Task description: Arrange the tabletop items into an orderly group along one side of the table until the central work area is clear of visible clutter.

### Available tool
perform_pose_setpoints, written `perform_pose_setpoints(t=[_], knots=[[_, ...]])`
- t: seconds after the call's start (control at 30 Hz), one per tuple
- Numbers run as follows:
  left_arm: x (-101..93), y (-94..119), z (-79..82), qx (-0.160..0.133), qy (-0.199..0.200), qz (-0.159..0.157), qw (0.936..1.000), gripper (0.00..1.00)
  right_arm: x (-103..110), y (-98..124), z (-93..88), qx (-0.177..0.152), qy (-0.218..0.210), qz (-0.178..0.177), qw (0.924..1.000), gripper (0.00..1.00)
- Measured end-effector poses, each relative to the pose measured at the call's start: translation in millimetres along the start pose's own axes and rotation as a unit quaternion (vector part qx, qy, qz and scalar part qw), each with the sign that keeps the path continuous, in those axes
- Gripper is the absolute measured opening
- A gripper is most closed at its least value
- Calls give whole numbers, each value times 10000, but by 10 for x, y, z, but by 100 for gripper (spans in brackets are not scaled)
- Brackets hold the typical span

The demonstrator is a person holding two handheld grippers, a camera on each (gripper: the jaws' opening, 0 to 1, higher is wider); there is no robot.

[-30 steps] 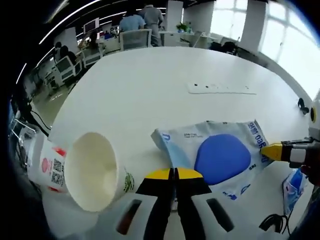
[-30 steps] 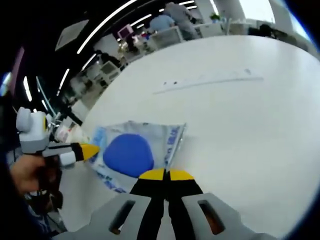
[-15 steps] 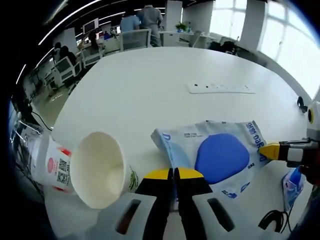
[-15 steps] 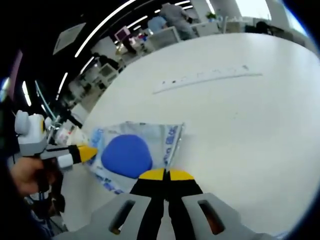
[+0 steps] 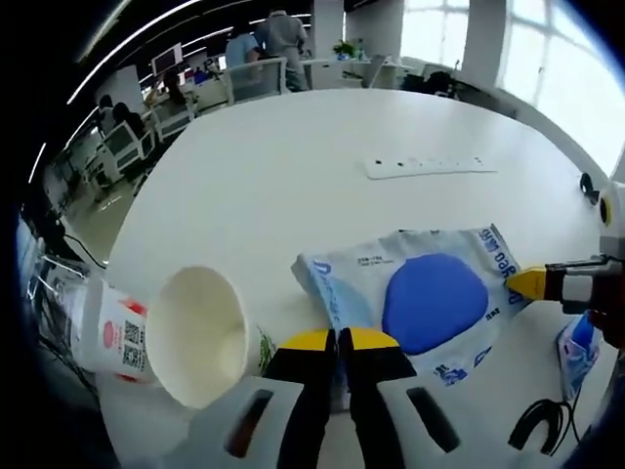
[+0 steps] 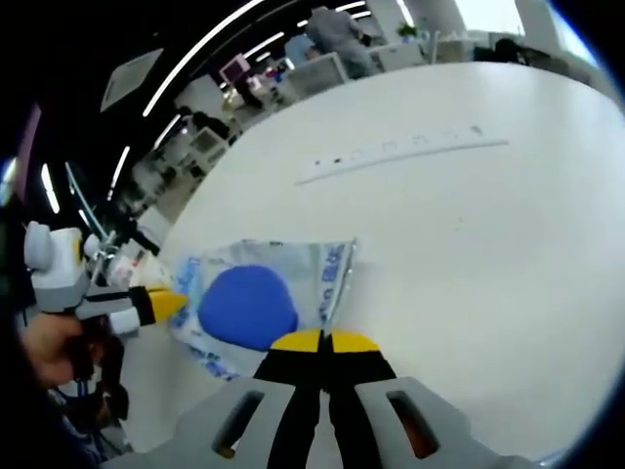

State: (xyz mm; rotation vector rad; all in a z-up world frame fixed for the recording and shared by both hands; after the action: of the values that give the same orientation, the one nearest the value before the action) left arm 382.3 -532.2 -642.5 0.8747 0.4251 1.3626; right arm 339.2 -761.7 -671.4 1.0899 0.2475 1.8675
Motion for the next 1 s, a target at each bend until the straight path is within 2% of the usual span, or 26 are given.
perform_pose_setpoints(t=[0.13, 0.37, 0.63, 0.7, 1.0], knots=[[28, 13, 4, 7, 189, -60, 9998, 0, -3, 1, 1, -7, -40, 8, 10000, 0], [19, 16, -18, 33, 154, -62, 9999, 2, 8, -11, 19, 50, 105, 27, 9999, 0], [20, 40, -7, -64, 31, -62, 10000, 9, 42, -29, 36, 93, 211, 111, 9997, 1], [7, 51, 0, -92, 50, -112, 9999, 7, 52, -22, 34, 86, 237, 130, 9996, 1], [-20, 98, 34, -175, 39, -136, 9997, 10, 60, 13, 69, 38, 377, 119, 9992, 10]])
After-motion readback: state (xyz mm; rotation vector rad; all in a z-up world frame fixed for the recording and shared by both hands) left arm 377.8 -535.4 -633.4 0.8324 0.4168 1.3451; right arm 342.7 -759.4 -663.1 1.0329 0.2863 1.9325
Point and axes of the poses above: the point that each gripper's makers call its tool centre point, and the gripper's own axes: y roughly backward along the fingers, x roughly to its left, z roughly out of its top, the point moved 9 cm from there along y, roughly backward along the fingers, and after that the axes turned 14 degrees about z, right-handed, at the moved point
